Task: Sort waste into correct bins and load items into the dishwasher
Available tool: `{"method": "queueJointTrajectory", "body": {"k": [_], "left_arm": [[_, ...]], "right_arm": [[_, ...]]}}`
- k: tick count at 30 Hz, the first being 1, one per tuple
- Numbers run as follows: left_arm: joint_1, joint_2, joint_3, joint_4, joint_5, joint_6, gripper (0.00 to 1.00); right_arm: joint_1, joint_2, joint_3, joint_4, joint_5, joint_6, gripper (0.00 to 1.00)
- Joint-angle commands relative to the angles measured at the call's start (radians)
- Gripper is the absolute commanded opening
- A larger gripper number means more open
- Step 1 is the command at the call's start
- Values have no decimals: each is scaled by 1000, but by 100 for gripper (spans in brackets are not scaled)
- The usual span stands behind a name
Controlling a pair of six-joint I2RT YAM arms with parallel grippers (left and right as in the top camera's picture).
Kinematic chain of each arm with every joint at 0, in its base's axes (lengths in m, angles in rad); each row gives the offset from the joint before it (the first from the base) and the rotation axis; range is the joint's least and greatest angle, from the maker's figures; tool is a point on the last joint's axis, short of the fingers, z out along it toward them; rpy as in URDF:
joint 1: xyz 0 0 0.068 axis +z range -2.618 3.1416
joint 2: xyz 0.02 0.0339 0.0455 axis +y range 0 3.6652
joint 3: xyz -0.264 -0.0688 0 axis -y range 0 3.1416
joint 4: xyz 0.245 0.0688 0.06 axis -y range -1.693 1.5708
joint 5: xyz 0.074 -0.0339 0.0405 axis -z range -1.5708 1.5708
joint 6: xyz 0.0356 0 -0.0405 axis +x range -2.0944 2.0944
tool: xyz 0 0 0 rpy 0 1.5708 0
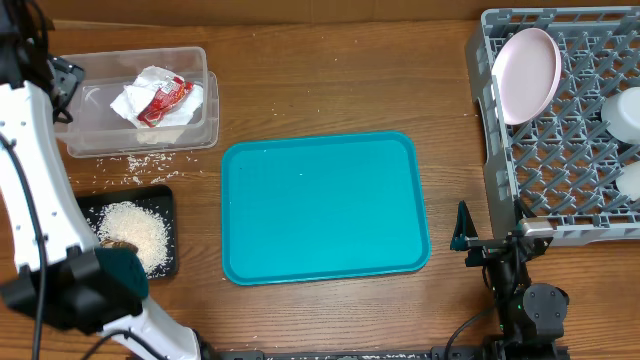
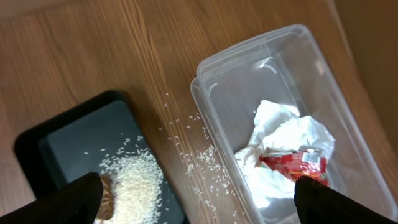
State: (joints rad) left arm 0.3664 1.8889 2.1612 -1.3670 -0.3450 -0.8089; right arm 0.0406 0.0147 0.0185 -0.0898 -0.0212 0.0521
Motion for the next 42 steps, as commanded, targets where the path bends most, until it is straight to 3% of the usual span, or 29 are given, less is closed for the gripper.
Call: {"method": "queueJointTrajectory", "body": {"k": [1, 6, 10, 16, 19, 22, 29, 42], "left_arm": [[2, -108, 1, -31, -31, 92, 100], [-6, -169, -10, -106, 58, 174, 100], [-23, -255, -167, -16, 195, 278, 100], [-53, -546, -666, 341, 364, 371, 100], [-72, -694, -900, 480, 471, 325, 100], [-100, -910, -1235, 647, 401, 174, 100], [-185, -1127, -1559, 658, 369, 165, 100], [-266, -1384, -1884, 1052, 288, 205, 100]], "right_arm": [[-3, -12, -10, 6, 5, 1, 100], [-3, -12, -10, 6, 5, 1, 100], [-3, -12, -10, 6, 5, 1, 100], [-3, -12, -10, 6, 5, 1, 100], [-3, -12, -10, 6, 5, 1, 100], [-3, -12, -10, 6, 5, 1, 100], [-3, -12, -10, 6, 5, 1, 100], [-3, -12, -10, 6, 5, 1, 100]]}}
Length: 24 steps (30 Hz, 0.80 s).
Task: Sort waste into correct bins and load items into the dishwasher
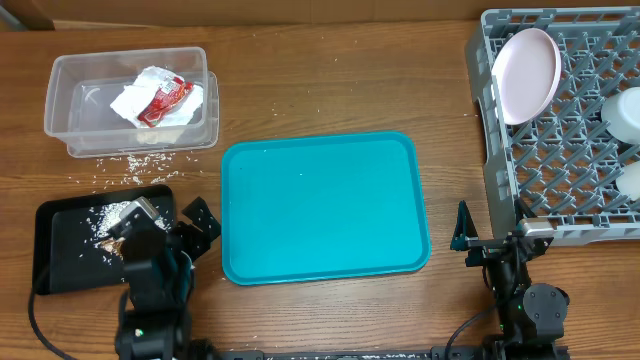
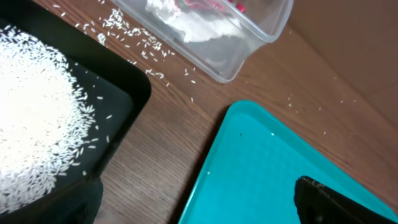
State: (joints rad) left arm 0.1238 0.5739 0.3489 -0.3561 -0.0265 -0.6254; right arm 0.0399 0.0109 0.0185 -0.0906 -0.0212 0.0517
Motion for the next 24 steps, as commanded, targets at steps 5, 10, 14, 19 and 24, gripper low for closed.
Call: {"method": "queueJointTrajectory", "body": {"k": [5, 10, 14, 19, 24], "left_arm": [[-90, -179, -159, 129, -35, 84, 100], [-145, -280, -232, 195, -36, 167, 100], [-147, -388, -306, 206, -35, 210, 100], [-146, -457, -315, 223, -26, 349, 100], [-146, -529, -315, 222, -26, 387, 100]], "right_arm": [[-3, -8, -10, 6, 5, 1, 100], [-3, -8, -10, 6, 5, 2, 100], [-3, -8, -10, 6, 5, 1, 100], [-3, -8, -10, 6, 5, 1, 100], [-3, -8, -10, 6, 5, 1, 100]]}}
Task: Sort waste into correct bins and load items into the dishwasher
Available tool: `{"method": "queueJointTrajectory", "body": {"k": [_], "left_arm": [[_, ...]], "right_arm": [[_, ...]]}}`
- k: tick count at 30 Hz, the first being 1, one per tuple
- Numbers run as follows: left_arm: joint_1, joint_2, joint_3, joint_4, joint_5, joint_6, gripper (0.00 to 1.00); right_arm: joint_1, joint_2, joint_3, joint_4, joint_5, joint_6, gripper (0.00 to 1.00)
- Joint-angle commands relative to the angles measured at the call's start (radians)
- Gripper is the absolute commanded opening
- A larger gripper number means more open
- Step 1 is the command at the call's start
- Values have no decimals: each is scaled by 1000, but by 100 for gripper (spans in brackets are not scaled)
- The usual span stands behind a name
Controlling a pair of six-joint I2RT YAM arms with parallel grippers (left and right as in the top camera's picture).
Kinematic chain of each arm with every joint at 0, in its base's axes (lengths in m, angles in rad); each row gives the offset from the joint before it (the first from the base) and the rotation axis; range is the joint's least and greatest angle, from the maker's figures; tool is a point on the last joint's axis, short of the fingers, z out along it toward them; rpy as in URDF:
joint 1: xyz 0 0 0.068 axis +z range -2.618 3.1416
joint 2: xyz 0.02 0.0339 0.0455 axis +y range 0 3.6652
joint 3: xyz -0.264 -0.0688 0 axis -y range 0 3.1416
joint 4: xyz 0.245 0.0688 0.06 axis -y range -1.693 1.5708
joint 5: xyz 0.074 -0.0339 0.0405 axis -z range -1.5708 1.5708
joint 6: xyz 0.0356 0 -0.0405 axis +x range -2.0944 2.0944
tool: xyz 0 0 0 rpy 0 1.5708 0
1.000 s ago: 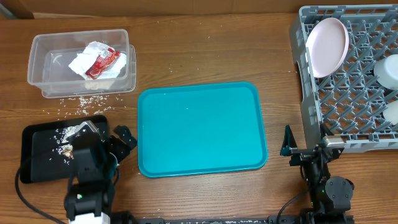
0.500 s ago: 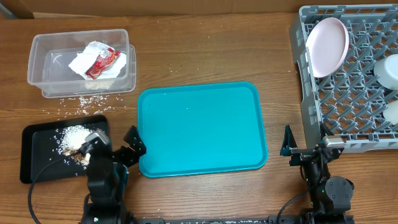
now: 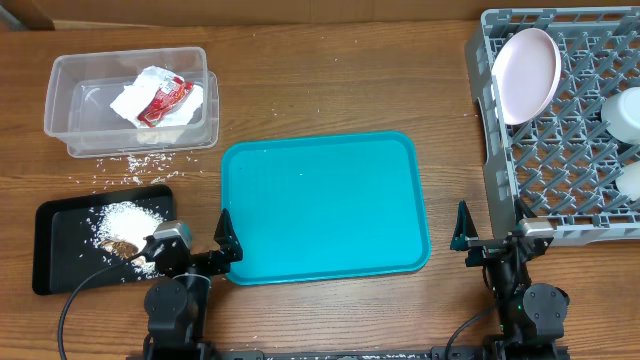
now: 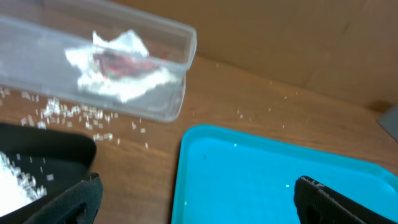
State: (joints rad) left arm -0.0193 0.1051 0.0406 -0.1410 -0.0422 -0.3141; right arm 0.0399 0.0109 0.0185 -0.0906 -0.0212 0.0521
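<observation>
The clear bin (image 3: 60, 105) at the back left holds a crumpled white and red wrapper (image 3: 150, 98), which the left wrist view shows as well (image 4: 115, 65). A black tray (image 3: 60, 275) at the front left carries a pile of rice (image 3: 130, 218) with a brown scrap in it. The teal tray (image 3: 325, 205) lies bare in the middle. My left gripper (image 4: 199, 205) sits low at the table's front, between the black tray and the teal tray (image 4: 267, 180), open and empty. My right gripper (image 3: 495, 238) rests open by the rack's front corner.
The grey dish rack (image 3: 560, 190) on the right holds a pink plate (image 3: 528, 75) on edge and white cups (image 3: 625, 115). Loose rice grains (image 3: 135, 160) are scattered on the wood between the bin and the black tray.
My left arm was over the right end of the black tray and is now folded lower at the table's front. Its camera now looks across at the bin and teal tray. The rice pile shows again.
At first my left arm reached far over the left side, its open gripper above the black tray and the bin. It then stood low over the black tray's right end. Now it rests at the front edge, still open and empty. The right arm has not moved.
</observation>
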Motion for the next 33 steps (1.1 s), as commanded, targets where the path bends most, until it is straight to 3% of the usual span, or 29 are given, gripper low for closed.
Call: {"method": "queueJointTrajectory", "body": {"k": [1, 19, 25, 33], "left_arm": [[-3, -85, -7, 8, -10, 76, 100], [5, -102, -35, 62, 14, 204, 100], [13, -102, -35, 62, 9, 310, 100], [10, -101, -35, 63, 17, 299, 100]], "right_arm": [[-3, -8, -10, 6, 5, 1, 100], [-3, -8, -10, 6, 5, 1, 100], [-3, -8, -10, 6, 5, 1, 100], [-3, -8, -10, 6, 5, 1, 100]]}}
